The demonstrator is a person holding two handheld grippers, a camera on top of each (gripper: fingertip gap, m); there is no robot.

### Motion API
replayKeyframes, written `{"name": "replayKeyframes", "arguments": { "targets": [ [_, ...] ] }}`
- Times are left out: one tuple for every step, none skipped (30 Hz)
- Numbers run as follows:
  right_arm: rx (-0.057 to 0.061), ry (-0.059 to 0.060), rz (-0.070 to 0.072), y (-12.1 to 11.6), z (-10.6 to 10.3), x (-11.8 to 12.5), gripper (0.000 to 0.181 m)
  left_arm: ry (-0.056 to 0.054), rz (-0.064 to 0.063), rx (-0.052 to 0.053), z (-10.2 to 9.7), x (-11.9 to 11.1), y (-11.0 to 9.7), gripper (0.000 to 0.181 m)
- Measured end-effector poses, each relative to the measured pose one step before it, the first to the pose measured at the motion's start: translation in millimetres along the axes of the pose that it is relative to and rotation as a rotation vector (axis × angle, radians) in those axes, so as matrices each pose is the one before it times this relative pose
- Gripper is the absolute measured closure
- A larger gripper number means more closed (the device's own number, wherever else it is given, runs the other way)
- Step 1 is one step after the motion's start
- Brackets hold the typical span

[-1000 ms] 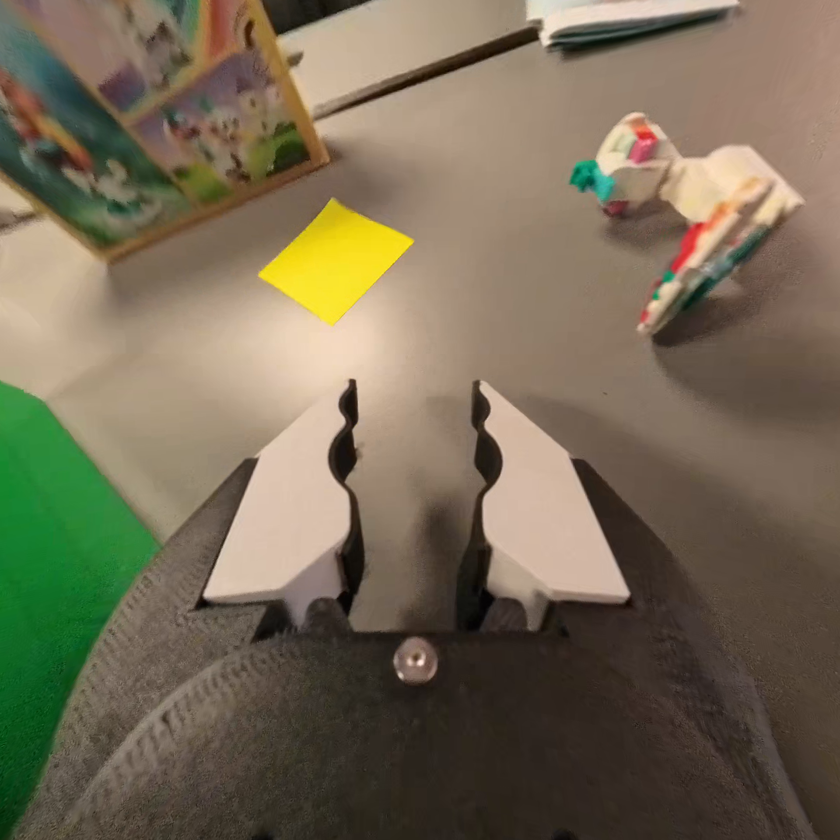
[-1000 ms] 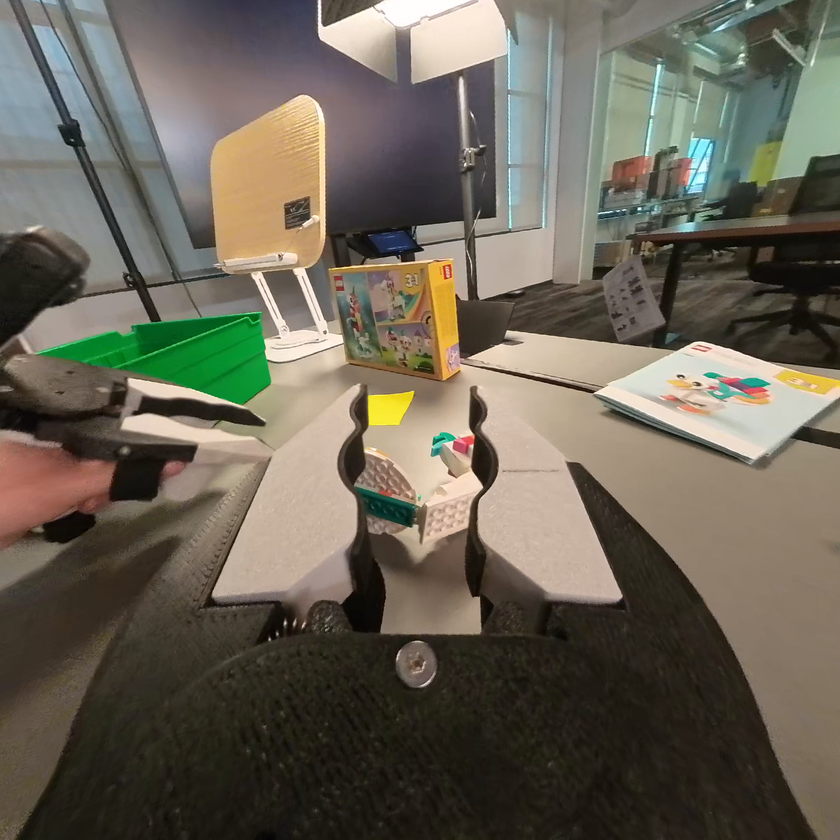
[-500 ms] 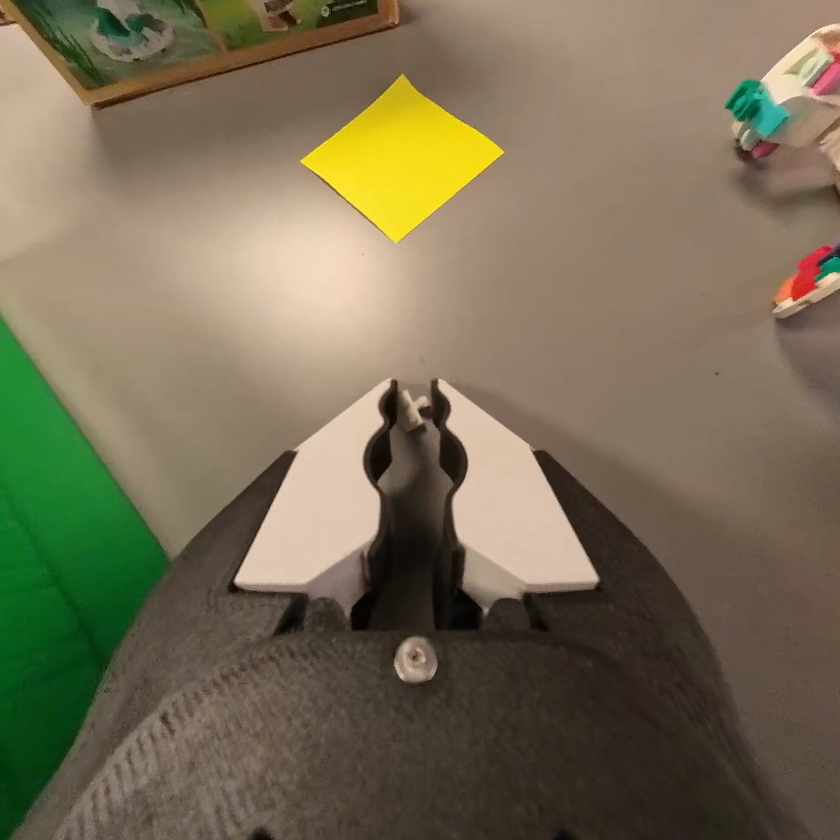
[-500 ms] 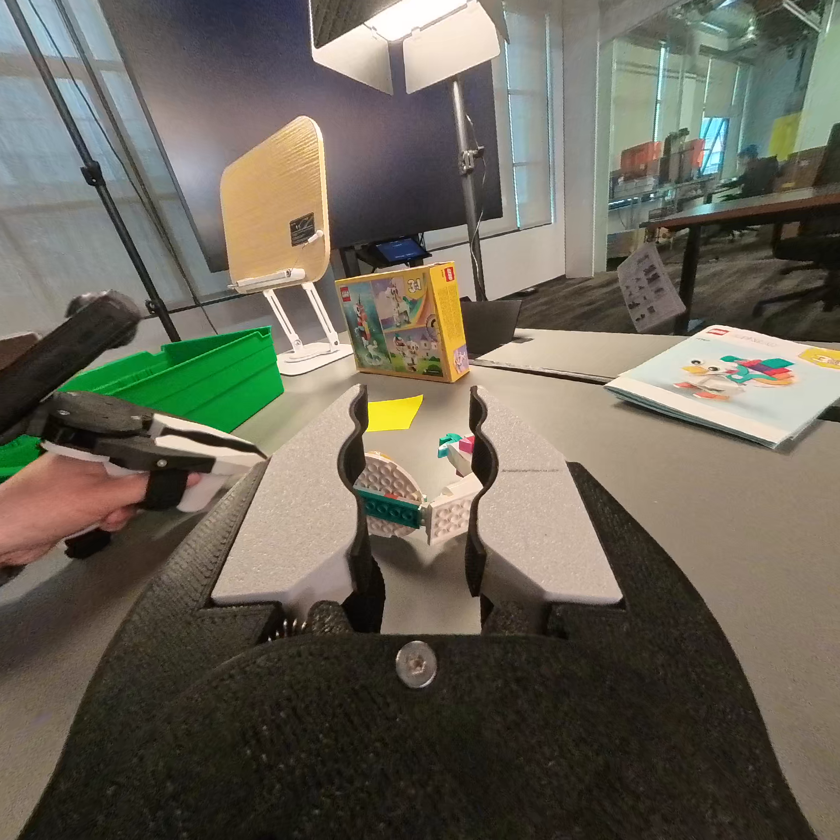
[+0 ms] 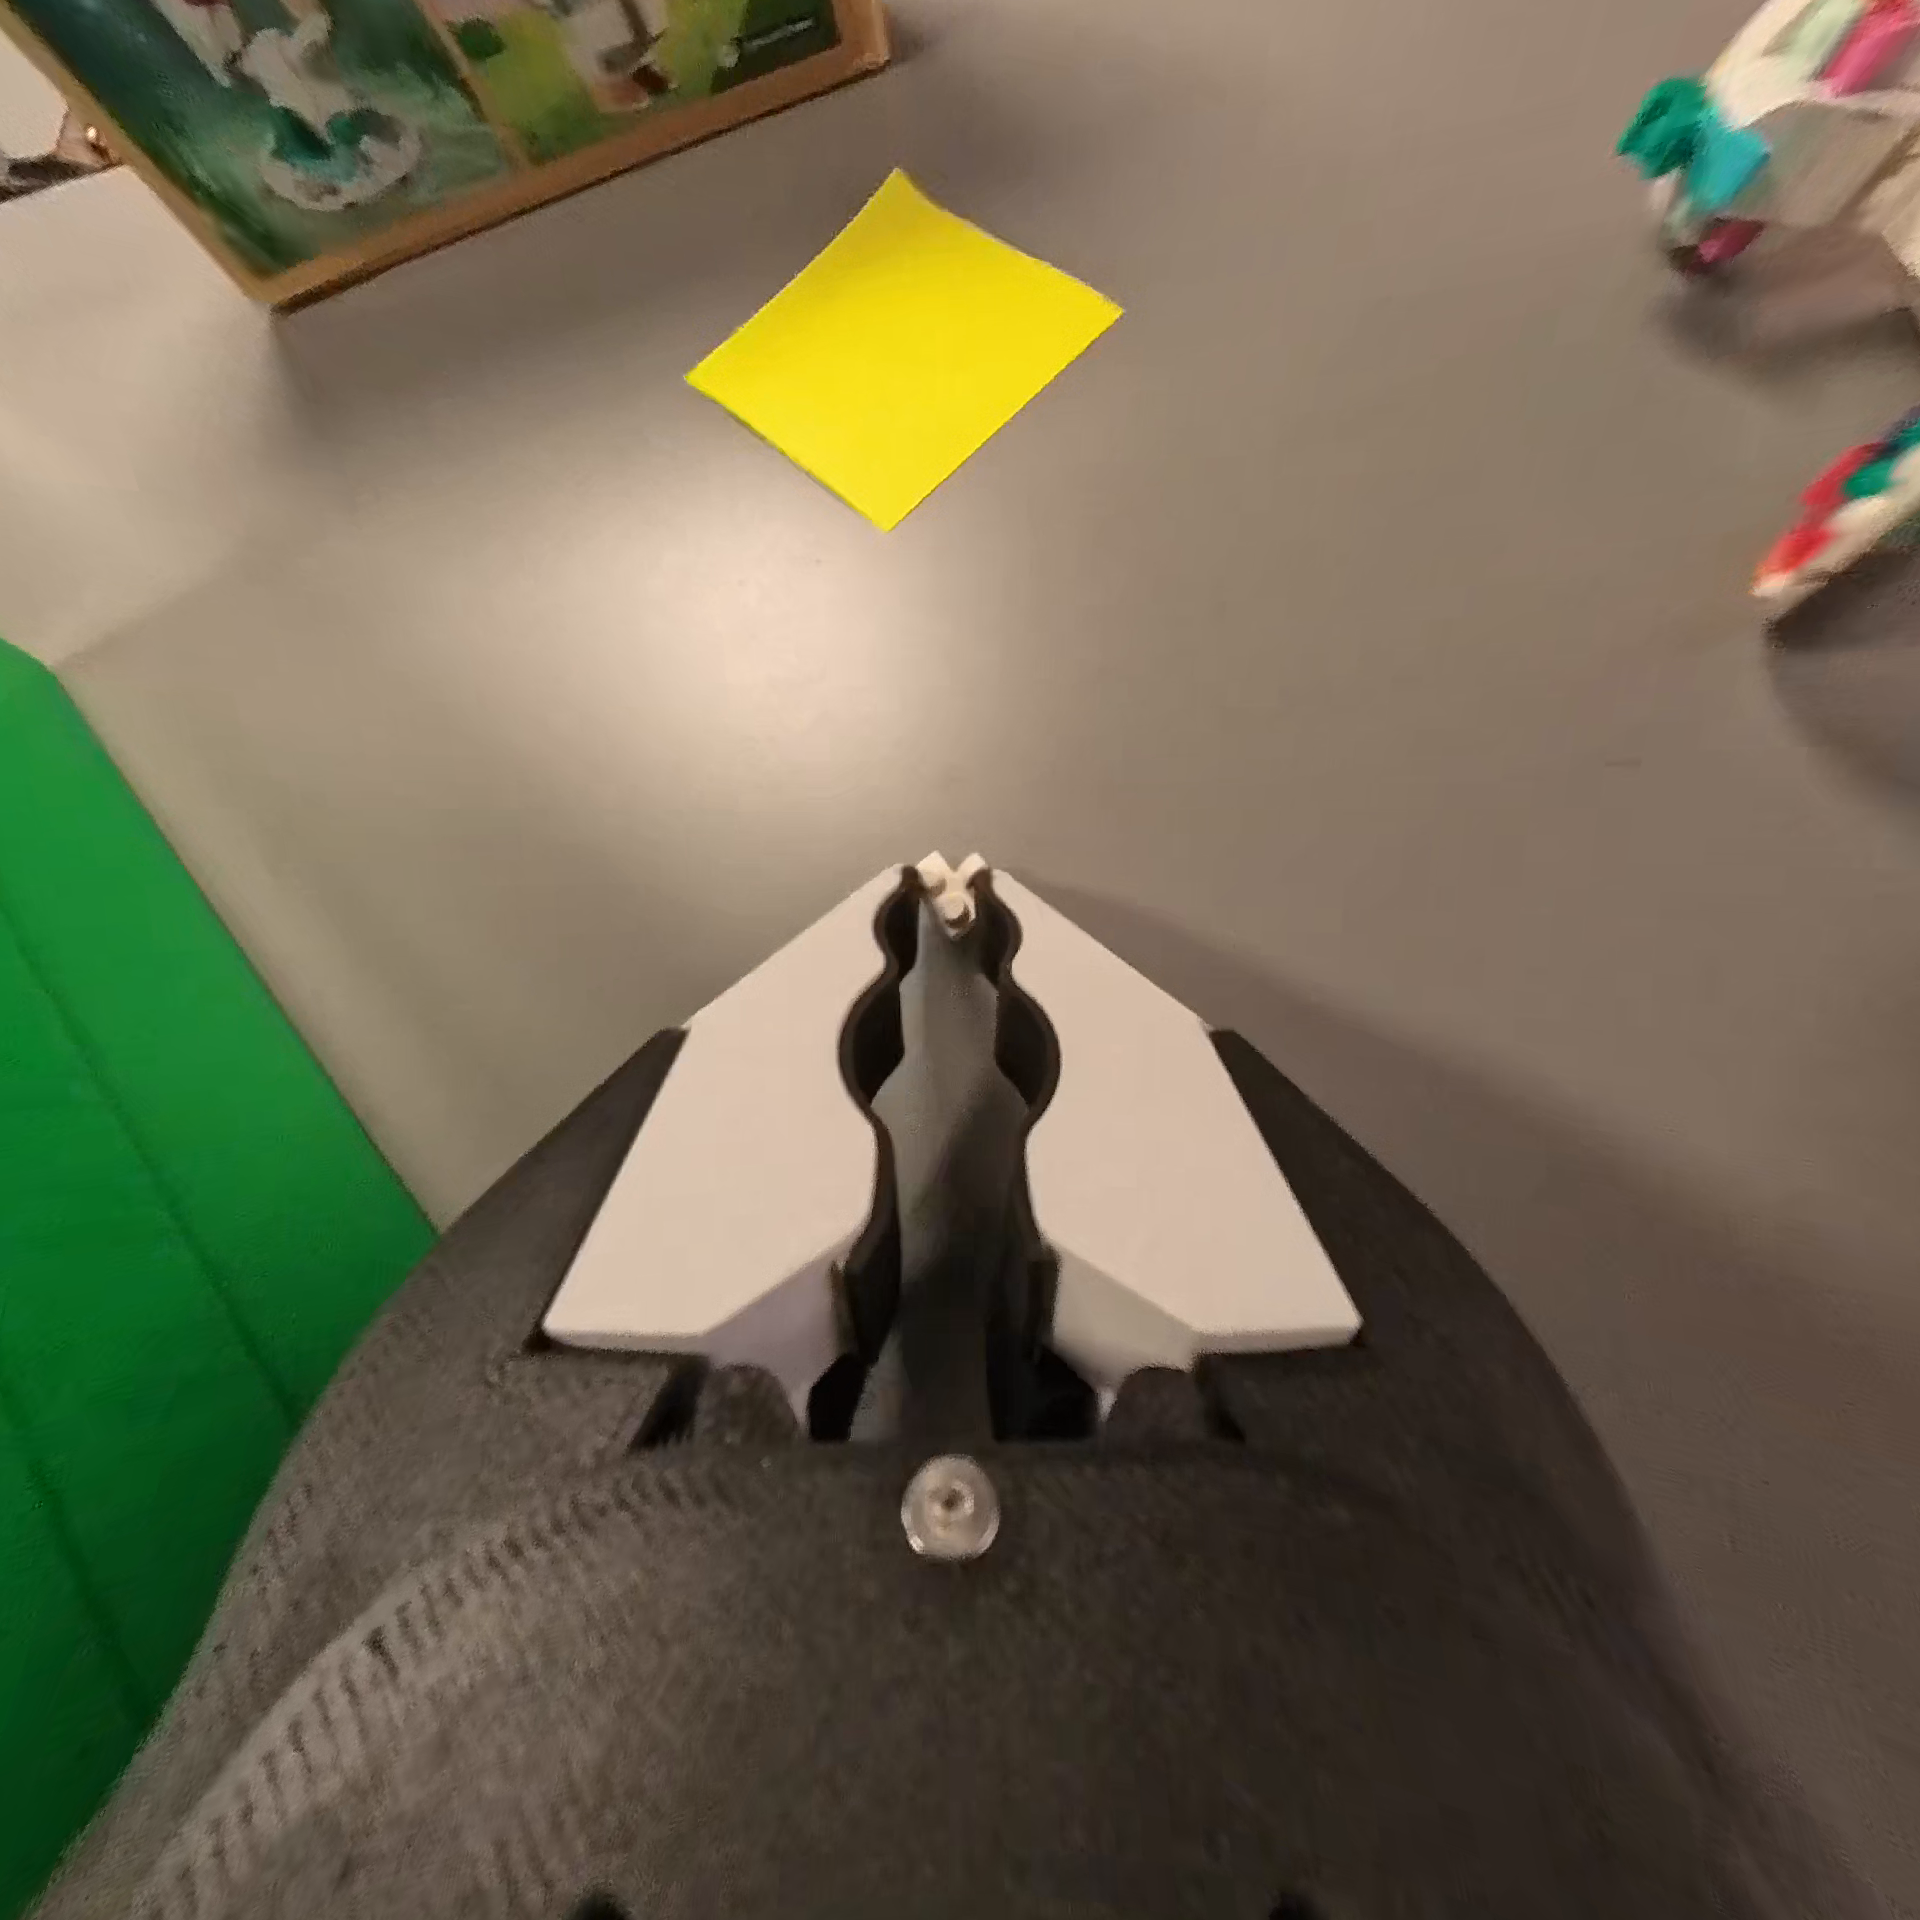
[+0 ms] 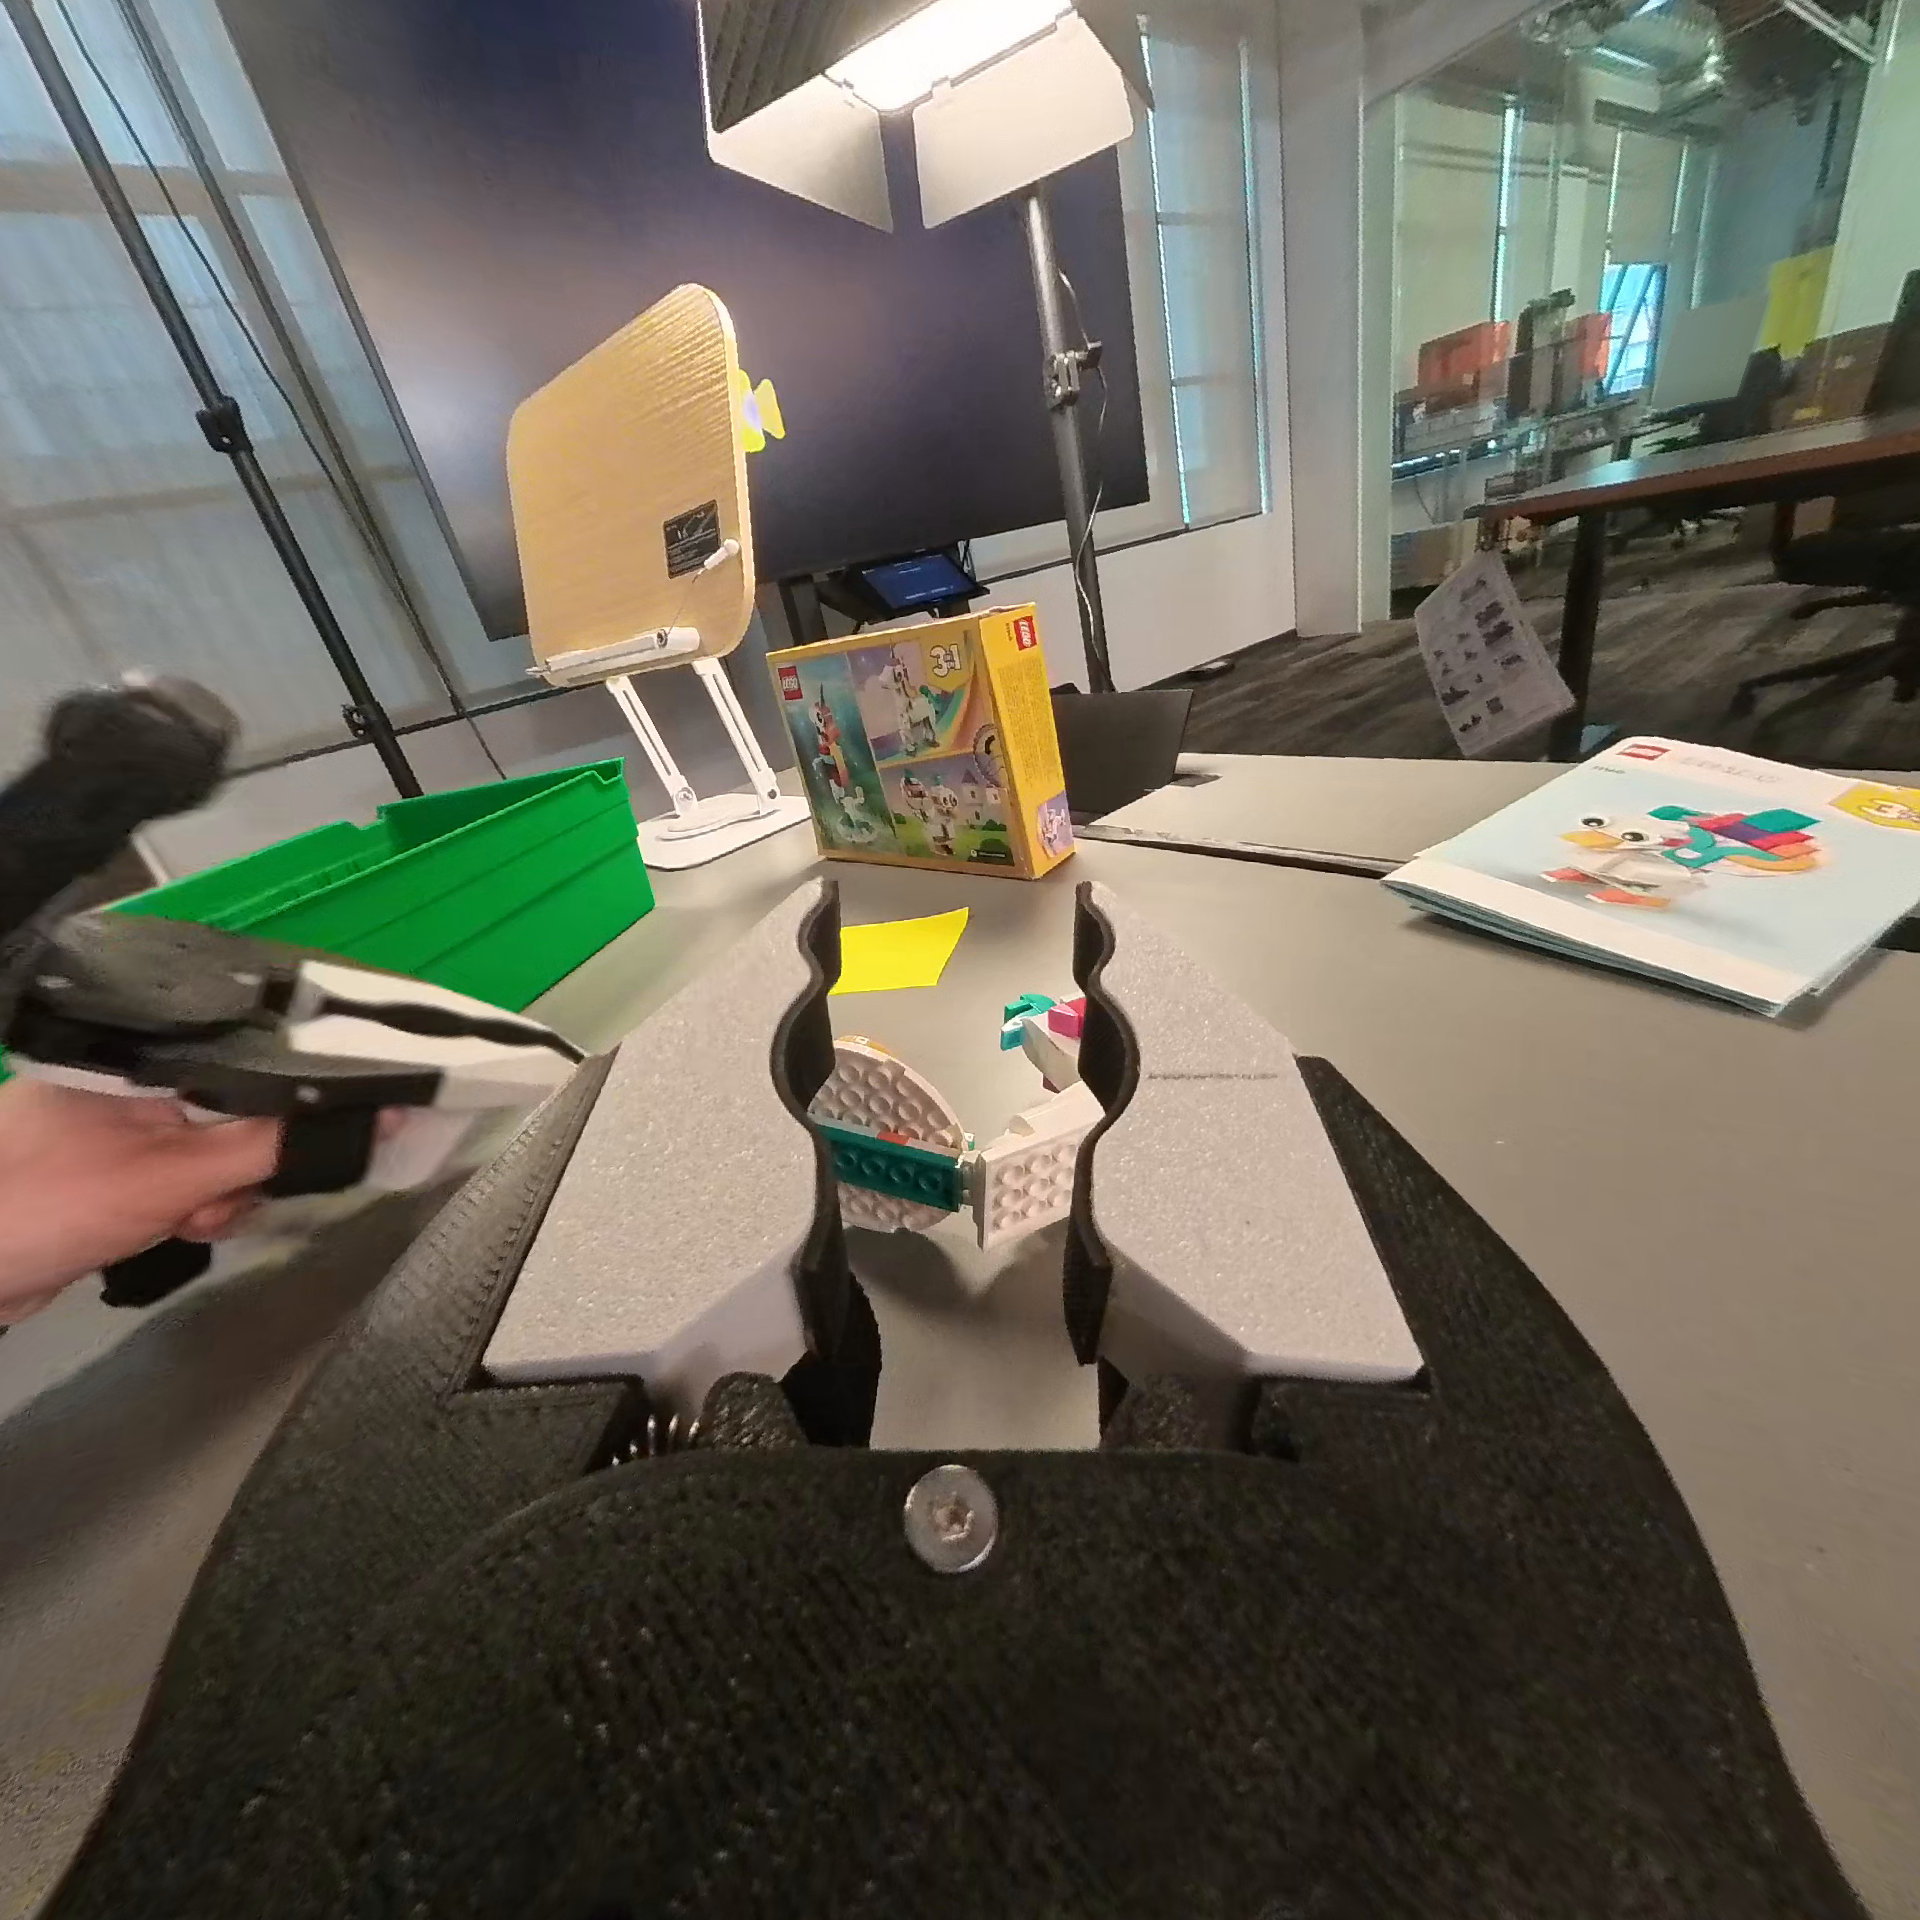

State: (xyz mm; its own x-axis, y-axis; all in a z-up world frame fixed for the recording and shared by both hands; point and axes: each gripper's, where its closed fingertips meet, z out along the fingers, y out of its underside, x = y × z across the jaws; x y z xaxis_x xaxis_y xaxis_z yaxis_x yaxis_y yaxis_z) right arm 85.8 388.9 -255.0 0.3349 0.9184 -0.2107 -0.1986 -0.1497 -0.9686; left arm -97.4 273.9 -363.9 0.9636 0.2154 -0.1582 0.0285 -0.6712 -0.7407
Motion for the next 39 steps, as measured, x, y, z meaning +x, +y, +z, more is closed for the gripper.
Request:
{"name": "replayKeyframes", "arguments": {
  "targets": [
    [0.002,-0.0005,0.0045,-0.2,-0.36,0.37,0.139,0.0162,0.009,0.0357,-9.94,4.37,-7.82,0.172],
    [0.0017,0.0001,0.0046,-0.12,-0.2,0.38,0.139,0.0132,0.0018,0.0623,-15.93,3.24,-14.15,0.172],
    [0.0013,0.0004,0.0033,-0.13,-0.16,0.37,0.139,0.008,0.0004,0.0716,-19.58,0.68,-18.22,0.172],
    [0.0004,0.0,0.0016,-0.03,-0.1,0.16,0.139,-0.0182,0.0072,0.0778,-21.35,-6.12,-21.15,0.172],
    [-0.0004,0.0004,-0.0002,0.07,0.07,0.04,0.139,-0.0461,0.0083,0.0834,-21.22,-14.51,-22.43,0.172],
    [-0.0008,0.0028,-0.0028,0.09,0.06,0.32,0.139,-0.065,-0.0012,0.0629,-17.96,-22.15,-18.56,0.172],
    [-0.0009,0.0064,-0.0075,-0.12,-0.09,0.63,0.139,-0.0693,-0.0123,0.0284,-12.98,-26.7,-11.05,0.172],
    [0.0008,0.0064,-0.0112,-0.56,-0.16,0.27,0.139,-0.0572,-0.0242,-0.0084,-7.04,-26.93,-2.09,0.172],
    [0.0013,0.0031,-0.0137,-0.79,-0.22,-0.33,0.139,-0.0405,-0.033,-0.0485,-1.74,-24.32,7.26,0.172],
    [-0.0026,0.0025,-0.0182,-0.42,-0.03,-0.63,0.139,-0.0345,-0.0332,-0.0773,2.94,-21.73,14.3,0.172],
    [-0.0095,0.0059,-0.023,0.61,0.15,0.04,0.139,-0.0297,-0.0286,-0.0859,6.73,-18.38,17.5,0.171],
    [-0.0114,0.0085,-0.0246,0.91,0.07,0.52,0.139,-0.0135,-0.0257,-0.0883,8.16,-12.98,18.31,0.17],
    [-0.0063,0.0066,-0.0214,0.27,-0.07,0.24,0.139,-0.0113,-0.0259,-0.0688,7.77,-9.56,14.85,0.164],
    [-0.0023,0.0042,-0.0144,-0.12,-0.26,-0.03,0.139,-0.0053,-0.0151,-0.0475,6.81,-5.99,11.17,0.161],
    [-0.0003,0.0035,-0.0064,-0.02,-0.3,0.29,0.139,-0.0051,-0.007,-0.0393,5.58,-4.02,8.91,0.158],
    [0.0016,0.0011,0.0001,-0.25,-0.24,0.09,0.139,-0.0076,-0.0016,-0.0306,5.4,-2.88,6.72,0.153],
    [0.0015,-0.0004,0.0031,-0.09,-0.24,0.21,0.139,0.0005,0.0003,-0.0372,5.61,-0.64,6.95,0.147],
    [0.0006,0.0009,0.0039,0.13,-0.1,0.58,0.139,0.0047,-0.006,-0.0485,5.18,0.35,7.97,0.134],
    [0.0005,0.0024,0.0044,0.14,-0.07,0.86,0.139,0.0071,-0.0038,-0.0478,3.42,1.37,6.92,0.122],
    [0.0013,0.0028,0.0039,0.06,-0.01,0.72,0.139,-0.0086,0.0025,-0.0076,-0.91,0.88,1.14,0.115],
    [0.001,0.0019,0.0033,0.1,-0.07,0.55,0.139,-0.0206,0.0097,0.046,-6.08,1.99,-6.71,0.114],
    [-0.0007,0.0003,0.0025,0.4,0.27,0.19,0.139,-0.0031,0.0243,0.0726,-10.21,7.7,-11.96,0.115],
    [-0.0014,-0.0008,0.0008,0.43,0.23,-0.09,0.139,0.0176,0.0369,0.0903,-11.74,14.08,-16.54,0.115],
    [-0.0013,-0.0008,-0.0012,0.36,0.31,-0.32,0.139,0.0447,0.047,0.0934,-10.73,21.59,-18.37,0.116],
    [-0.0011,0.0005,-0.0025,0.22,0.2,-0.11,0.139,0.0706,0.0558,0.0831,-8.12,28.69,-17.63,0.116],
    [0.0,0.0013,-0.0029,0.03,-0.08,-0.03,0.139,0.0866,0.055,0.0716,-3.72,33.59,-15.8,0.116],
    [0.0007,0.0008,-0.002,-0.21,-0.25,0.06,0.139,0.1189,0.0558,0.0643,1.67,39.92,-13.14,0.116],
    [0.0012,0.0004,-0.0007,-0.2,-0.36,0.08,0.139,0.137,0.0548,0.0496,7.72,41.62,-8.99,0.114],
    [0.0014,-0.0003,0.0006,-0.27,-0.45,0.16,0.139,0.1191,0.0358,0.0403,14.13,35.59,-5.57,0.113],
    [0.0008,-0.001,0.0013,-0.09,-0.36,0.08,0.139,0.109,0.0193,0.0278,18.4,29.84,-0.89,0.111],
    [0.0015,-0.0004,0.0012,-0.2,-0.44,0.12,0.139,0.091,0.0137,0.0111,21.12,22.3,3.58,0.105],
    [0.002,-0.0003,0.0007,-0.25,-0.28,0.21,0.139,0.0405,0.0243,-0.0074,21.54,10.66,7.87,0.103],
    [0.0006,-0.0002,-0.0001,-0.03,-0.24,0.11,0.139,0.0161,0.0281,-0.0317,20.11,4.21,11.42,0.099],
    [0.0006,0.0011,-0.0013,-0.21,-0.13,0.32,0.139,0.0287,0.0213,-0.0545,17.0,4.28,12.03,0.092],
    [0.002,0.0013,-0.0012,-0.33,-0.22,0.43,0.139,0.0292,0.0155,-0.0458,14.37,3.12,9.11,0.09],
    [0.0026,0.0013,0.0009,-0.45,-0.28,0.55,0.139,0.0179,0.0123,-0.0278,11.48,0.74,6.65,0.09],
    [0.0029,0.002,0.0036,-0.43,-0.09,0.83,0.139,0.0152,0.0088,-0.0174,9.01,-0.23,5.15,0.095],
    [0.002,0.0,0.0051,-0.19,-0.04,0.51,0.138,0.0243,0.0045,-0.0026,6.23,1.38,2.04,0.101],
    [-0.0009,-0.0017,0.0031,0.07,0.14,0.22,0.138,0.0347,0.0025,0.0031,3.0,3.0,-0.69,0.11]
  ]
}}
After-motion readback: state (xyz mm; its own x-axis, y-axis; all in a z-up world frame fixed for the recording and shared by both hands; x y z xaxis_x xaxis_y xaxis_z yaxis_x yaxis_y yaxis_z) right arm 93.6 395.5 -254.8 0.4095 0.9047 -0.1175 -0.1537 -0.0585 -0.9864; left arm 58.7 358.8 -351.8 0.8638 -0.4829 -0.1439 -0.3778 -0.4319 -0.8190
